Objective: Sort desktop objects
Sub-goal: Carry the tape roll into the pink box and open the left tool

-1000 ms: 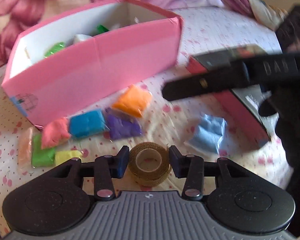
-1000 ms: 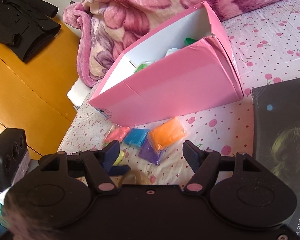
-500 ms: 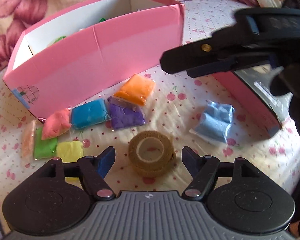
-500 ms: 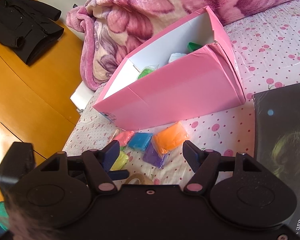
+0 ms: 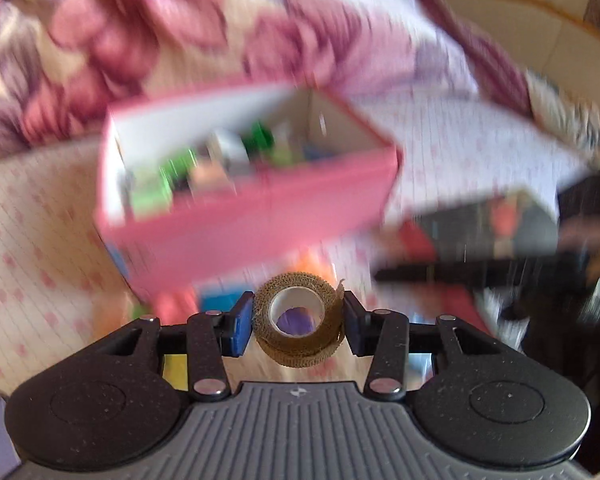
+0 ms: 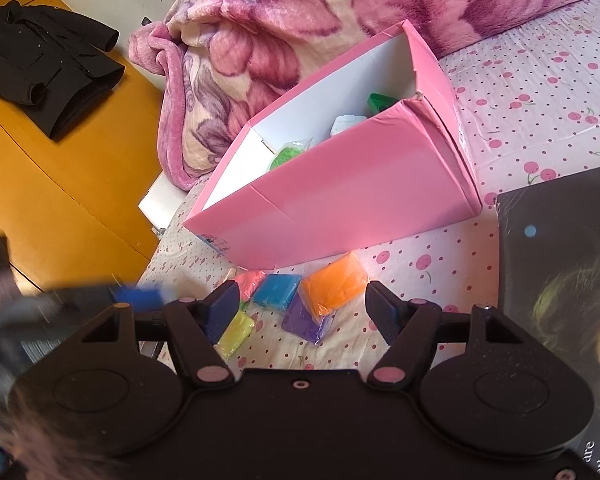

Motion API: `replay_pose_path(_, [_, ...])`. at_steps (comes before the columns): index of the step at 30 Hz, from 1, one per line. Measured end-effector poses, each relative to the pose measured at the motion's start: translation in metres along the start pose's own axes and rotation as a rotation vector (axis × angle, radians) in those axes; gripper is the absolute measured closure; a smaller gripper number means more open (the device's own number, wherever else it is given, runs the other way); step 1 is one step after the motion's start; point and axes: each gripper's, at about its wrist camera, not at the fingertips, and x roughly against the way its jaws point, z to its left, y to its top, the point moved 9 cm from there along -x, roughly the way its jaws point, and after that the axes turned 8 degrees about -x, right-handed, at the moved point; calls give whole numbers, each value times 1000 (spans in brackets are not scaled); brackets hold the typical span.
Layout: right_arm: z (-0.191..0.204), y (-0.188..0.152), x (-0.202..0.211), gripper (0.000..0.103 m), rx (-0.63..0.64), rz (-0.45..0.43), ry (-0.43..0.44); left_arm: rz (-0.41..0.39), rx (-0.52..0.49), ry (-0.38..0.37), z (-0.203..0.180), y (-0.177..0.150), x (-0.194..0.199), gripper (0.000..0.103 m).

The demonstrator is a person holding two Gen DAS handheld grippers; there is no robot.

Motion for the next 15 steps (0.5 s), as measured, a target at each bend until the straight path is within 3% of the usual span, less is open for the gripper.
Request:
replay_pose_path(4, [6,-3,-1,33,35,12,8,-82,7,94,30,49,6,59])
replay_pose_path(9, [14,-7,-5,33,86,28,12,-89,74,153,67,92,-22,59])
replay_pose_path(11, [14,-8,-7,33,92,34,9,-50,105,138,77,101,-43,59])
replay_pose_path(15, [11,-7,-7,33,85,34,9,55,30,87,67,109,-95,59])
